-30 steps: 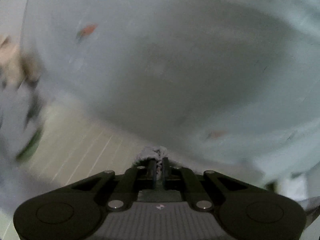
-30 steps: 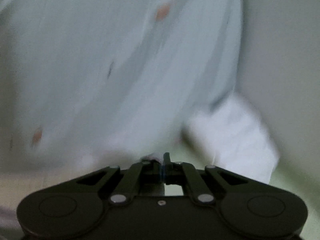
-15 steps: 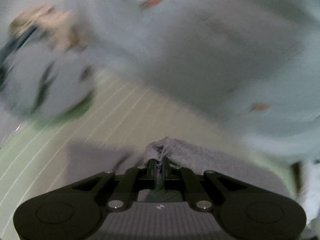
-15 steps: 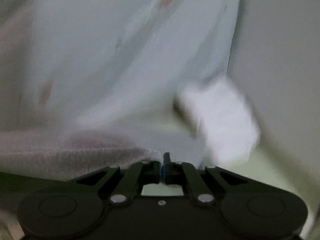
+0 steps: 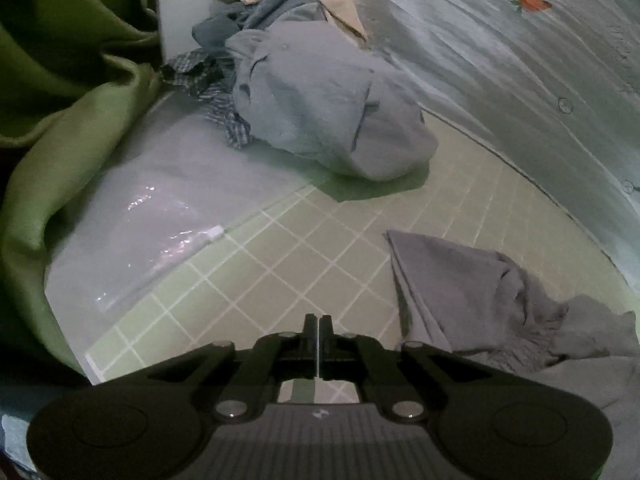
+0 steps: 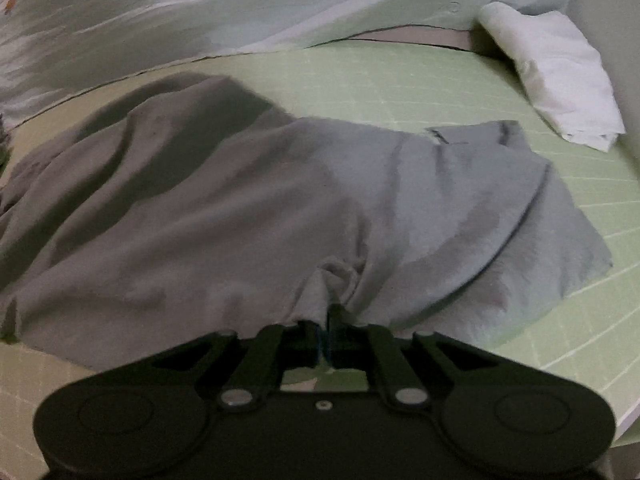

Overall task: Fold clothes
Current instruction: 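Lift the grey sweatpants with both tools and spread them onto the open sheet, then open both tools and release the grey sweatpants flat on the sheet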

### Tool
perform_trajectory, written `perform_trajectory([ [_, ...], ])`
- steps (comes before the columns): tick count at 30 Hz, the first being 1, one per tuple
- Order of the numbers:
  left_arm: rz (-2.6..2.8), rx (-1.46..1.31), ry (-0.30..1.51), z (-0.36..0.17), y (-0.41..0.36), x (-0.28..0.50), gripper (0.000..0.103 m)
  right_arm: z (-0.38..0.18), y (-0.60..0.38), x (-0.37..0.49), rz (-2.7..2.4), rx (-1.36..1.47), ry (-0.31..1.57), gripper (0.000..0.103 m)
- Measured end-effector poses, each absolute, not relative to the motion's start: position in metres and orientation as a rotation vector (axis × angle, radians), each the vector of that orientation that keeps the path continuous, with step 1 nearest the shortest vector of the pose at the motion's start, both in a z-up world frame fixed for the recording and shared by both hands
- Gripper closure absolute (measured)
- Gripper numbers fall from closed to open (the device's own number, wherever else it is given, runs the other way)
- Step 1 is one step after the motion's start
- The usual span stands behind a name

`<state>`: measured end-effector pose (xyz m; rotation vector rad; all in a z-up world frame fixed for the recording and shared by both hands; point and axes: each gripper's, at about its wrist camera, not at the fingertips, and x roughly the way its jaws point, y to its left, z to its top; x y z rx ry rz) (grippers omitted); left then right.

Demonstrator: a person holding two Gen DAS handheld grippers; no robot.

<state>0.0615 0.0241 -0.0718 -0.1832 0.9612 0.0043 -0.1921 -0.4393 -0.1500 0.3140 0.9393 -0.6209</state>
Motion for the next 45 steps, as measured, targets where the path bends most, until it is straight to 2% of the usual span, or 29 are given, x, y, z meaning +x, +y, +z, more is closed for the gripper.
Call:
perform_trajectory([
  [2, -0.049, -0.189, 0.983, -0.076, 0.015, 0.056, 0.095, -0.147, -0.436, -0.192, -0.625, 0.308, 0.93, 0.084],
  [3, -0.078, -0.197, 0.999, -0.082, 0.009, 0.057, 0.084, -0.146, -0.434, -0.192, -0.628, 0.305, 0.926, 0.08],
  [4, -0.107, -0.213, 1.02, -0.087, 0.001, 0.056, 0.075, -0.145, -0.433, -0.193, -0.641, 0.303, 0.922, 0.071],
  [5, -0.136, -0.231, 1.041, -0.092, -0.007, 0.053, 0.073, -0.143, -0.433, -0.193, -0.654, 0.301, 0.919, 0.057],
  [6, -0.168, -0.246, 1.062, -0.098, -0.015, 0.053, 0.071, -0.141, -0.437, -0.193, -0.668, 0.302, 0.915, 0.048],
  [8, -0.217, -0.265, 1.1, -0.107, -0.031, 0.058, 0.064, -0.135, -0.437, -0.195, -0.688, 0.303, 0.889, 0.014],
  [12, -0.272, -0.33, 1.139, -0.118, -0.051, 0.069, 0.051, -0.123, -0.437, -0.206, -0.682, 0.294, 0.825, 0.0],
  [17, -0.279, -0.375, 1.191, -0.129, -0.064, 0.075, 0.05, -0.114, -0.436, -0.221, -0.692, 0.264, 0.811, 0.0],
  [18, -0.272, -0.369, 1.201, -0.131, -0.066, 0.074, 0.055, -0.115, -0.436, -0.223, -0.697, 0.265, 0.816, 0.0],
  [19, -0.266, -0.362, 1.21, -0.132, -0.068, 0.074, 0.074, -0.116, -0.436, -0.224, -0.7, 0.264, 0.823, 0.0],
  [20, -0.259, -0.347, 1.208, -0.134, -0.07, 0.075, 0.083, -0.117, -0.435, -0.225, -0.703, 0.264, 0.831, 0.0],
  [22, -0.246, -0.315, 1.2, -0.136, -0.074, 0.076, 0.092, -0.119, -0.434, -0.227, -0.705, 0.263, 0.839, 0.0],
  [27, -0.162, -0.284, 1.125, -0.126, -0.057, 0.073, 0.093, -0.121, -0.433, -0.223, -0.695, 0.256, 0.846, 0.0],
  [34, 0.108, -0.193, 1.048, -0.114, 0.006, 0.077, 0.092, -0.126, -0.438, -0.216, -0.666, 0.264, 0.85, 0.0],
  [35, 0.127, -0.188, 1.056, -0.114, 0.012, 0.076, 0.091, -0.126, -0.439, -0.216, -0.663, 0.264, 0.85, 0.0],
  [38, 0.148, -0.184, 1.066, -0.108, 0.016, 0.066, 0.078, -0.128, -0.448, -0.22, -0.669, 0.27, 0.851, 0.0],
  [40, 0.143, -0.167, 1.06, -0.1, 0.007, 0.057, 0.056, -0.129, -0.456, -0.223, -0.687, 0.282, 0.847, 0.0],
  [43, 0.122, -0.136, 1.036, -0.089, -0.017, 0.042, 0.034, -0.129, -0.482, -0.232, -0.728, 0.322, 0.821, 0.0],
  [45, 0.085, -0.11, 1.026, -0.082, -0.037, 0.032, 0.027, -0.128, -0.503, -0.238, -0.755, 0.352, 0.799, 0.0],
])
